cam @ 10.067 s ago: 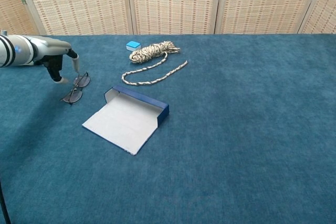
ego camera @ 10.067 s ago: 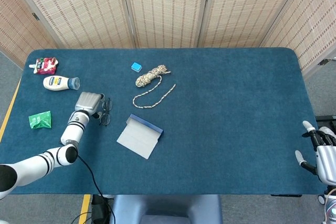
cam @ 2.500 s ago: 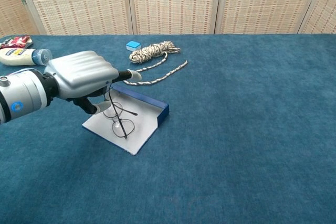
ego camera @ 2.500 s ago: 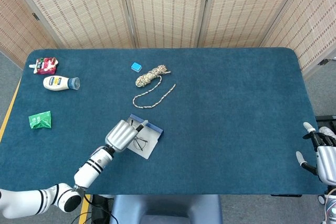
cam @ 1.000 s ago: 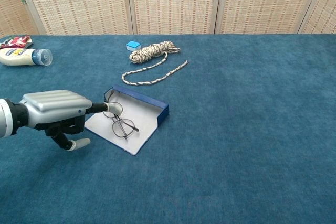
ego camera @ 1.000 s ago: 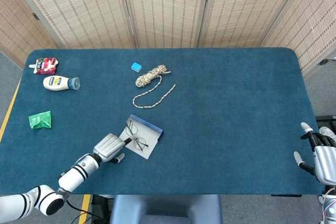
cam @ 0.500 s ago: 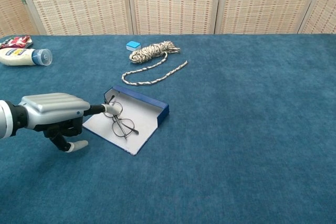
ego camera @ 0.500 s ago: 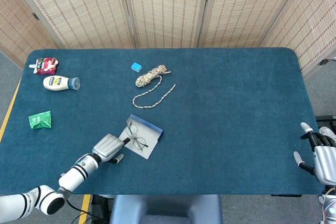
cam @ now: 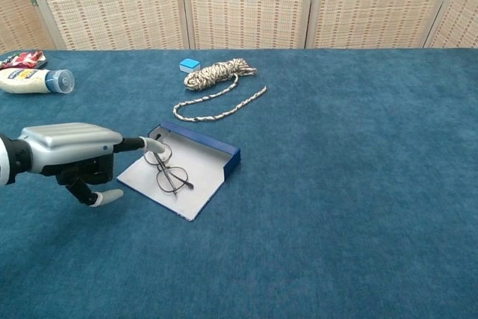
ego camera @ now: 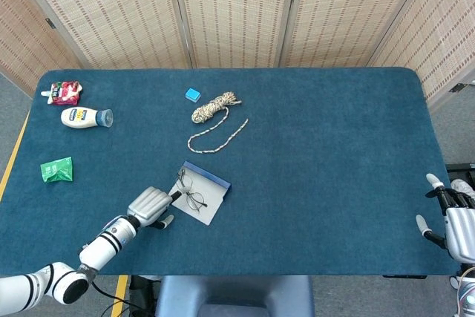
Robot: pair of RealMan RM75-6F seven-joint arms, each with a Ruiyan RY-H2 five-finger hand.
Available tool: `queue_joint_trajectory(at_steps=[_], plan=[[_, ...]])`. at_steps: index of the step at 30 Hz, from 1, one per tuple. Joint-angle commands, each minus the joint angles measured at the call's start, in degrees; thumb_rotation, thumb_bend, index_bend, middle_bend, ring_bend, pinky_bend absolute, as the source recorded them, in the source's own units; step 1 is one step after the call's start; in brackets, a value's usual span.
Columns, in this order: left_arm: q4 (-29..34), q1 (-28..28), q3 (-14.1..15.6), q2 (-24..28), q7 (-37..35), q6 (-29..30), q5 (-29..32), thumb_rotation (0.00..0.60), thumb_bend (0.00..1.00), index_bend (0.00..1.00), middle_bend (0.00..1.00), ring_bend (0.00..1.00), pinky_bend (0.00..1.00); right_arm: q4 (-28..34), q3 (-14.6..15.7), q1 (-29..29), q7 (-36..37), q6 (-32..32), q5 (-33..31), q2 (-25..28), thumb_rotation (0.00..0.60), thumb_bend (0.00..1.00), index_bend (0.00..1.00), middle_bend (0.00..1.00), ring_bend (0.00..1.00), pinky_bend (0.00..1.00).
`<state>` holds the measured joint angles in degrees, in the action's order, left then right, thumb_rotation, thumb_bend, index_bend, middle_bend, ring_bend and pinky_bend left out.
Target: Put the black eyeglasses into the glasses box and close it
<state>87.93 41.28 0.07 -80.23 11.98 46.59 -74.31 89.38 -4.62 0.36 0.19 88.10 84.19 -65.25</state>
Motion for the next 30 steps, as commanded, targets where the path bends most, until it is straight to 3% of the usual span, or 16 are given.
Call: queue_joint_trajectory(at_steps=[1,15,30], plan=[[1.92,-0.74,0.03,2.06,0.28,1.67,-0.98,0.600,0.49,0.04,1.00,0.94,0.84,0.00,0.01,-0.01,0.05,0.05,0.07,0.01,0.600,0.33,0.10,0.37,0.29,0.24],[4.78,0.34,2.16,4.09,12.43,-1.69,5.96,0.600,0.49,0.09,1.00,0.94,0.84,-0.45,0.18,-0.10,0.56,-0.02,0.18,-0.21,0.600,0.33,0.10,0.37,0.29,0.24],[2.83,5.45,-0.37,-1.03,16.66,-4.66,12.08,0.600,0.49,0.10,1.00,0.94,0.84,-1.00,0.24,-0.83,1.26,0.42,-0.37,-0.10,0.600,0.33,0.10,0.37,0.29,0.24]])
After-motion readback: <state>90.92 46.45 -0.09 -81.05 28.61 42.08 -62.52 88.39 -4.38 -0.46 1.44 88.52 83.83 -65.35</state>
